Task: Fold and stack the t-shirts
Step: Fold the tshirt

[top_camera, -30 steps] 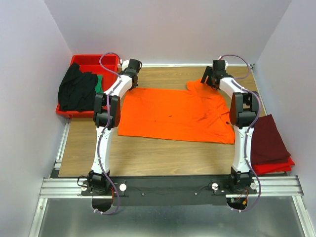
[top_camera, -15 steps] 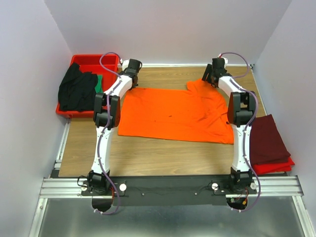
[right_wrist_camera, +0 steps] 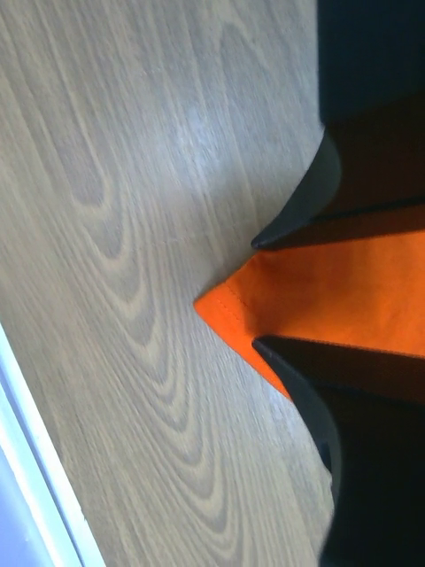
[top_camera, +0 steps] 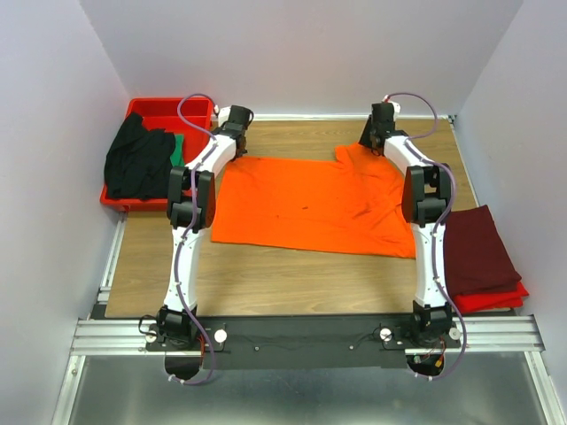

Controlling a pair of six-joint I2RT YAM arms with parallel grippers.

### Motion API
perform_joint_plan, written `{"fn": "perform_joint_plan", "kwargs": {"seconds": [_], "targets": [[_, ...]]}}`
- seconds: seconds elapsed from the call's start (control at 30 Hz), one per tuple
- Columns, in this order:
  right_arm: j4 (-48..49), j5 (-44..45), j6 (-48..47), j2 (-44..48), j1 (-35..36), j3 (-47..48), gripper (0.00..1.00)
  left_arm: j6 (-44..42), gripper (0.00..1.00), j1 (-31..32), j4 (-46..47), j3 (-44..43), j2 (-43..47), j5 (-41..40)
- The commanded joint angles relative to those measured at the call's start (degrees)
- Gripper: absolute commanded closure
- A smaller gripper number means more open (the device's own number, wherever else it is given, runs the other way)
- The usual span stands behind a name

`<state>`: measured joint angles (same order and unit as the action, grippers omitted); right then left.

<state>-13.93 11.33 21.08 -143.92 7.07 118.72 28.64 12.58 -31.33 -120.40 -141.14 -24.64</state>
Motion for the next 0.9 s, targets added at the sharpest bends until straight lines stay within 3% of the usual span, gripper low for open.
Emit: {"fn": "perform_joint_plan", "kwargs": {"seconds": [0.0,0.13,0.43,0.87], "targets": [[-5.93,0.79,2.3,-3.39,1.01,-1.2,0.55,-0.34,0.99,-0.62,1.01,0.52,-0.45,0.65],[-6.37,1.67,2.91,-2.86,0.93,-1.82,0.76,-0.34,1.0,-0.63,1.01,0.52,-0.45,0.91],[-6.46,6.42,2.65,1.09,0.93,-0.07,0.99,0.97,1.0,-1.59,4.6,4.1,2.09,3.19],[-6.37,9.94,2.3,11.37,-0.13,-0.76,1.0,0.27,1.0,-2.82,10.06,5.61,5.61,5.92]]}}
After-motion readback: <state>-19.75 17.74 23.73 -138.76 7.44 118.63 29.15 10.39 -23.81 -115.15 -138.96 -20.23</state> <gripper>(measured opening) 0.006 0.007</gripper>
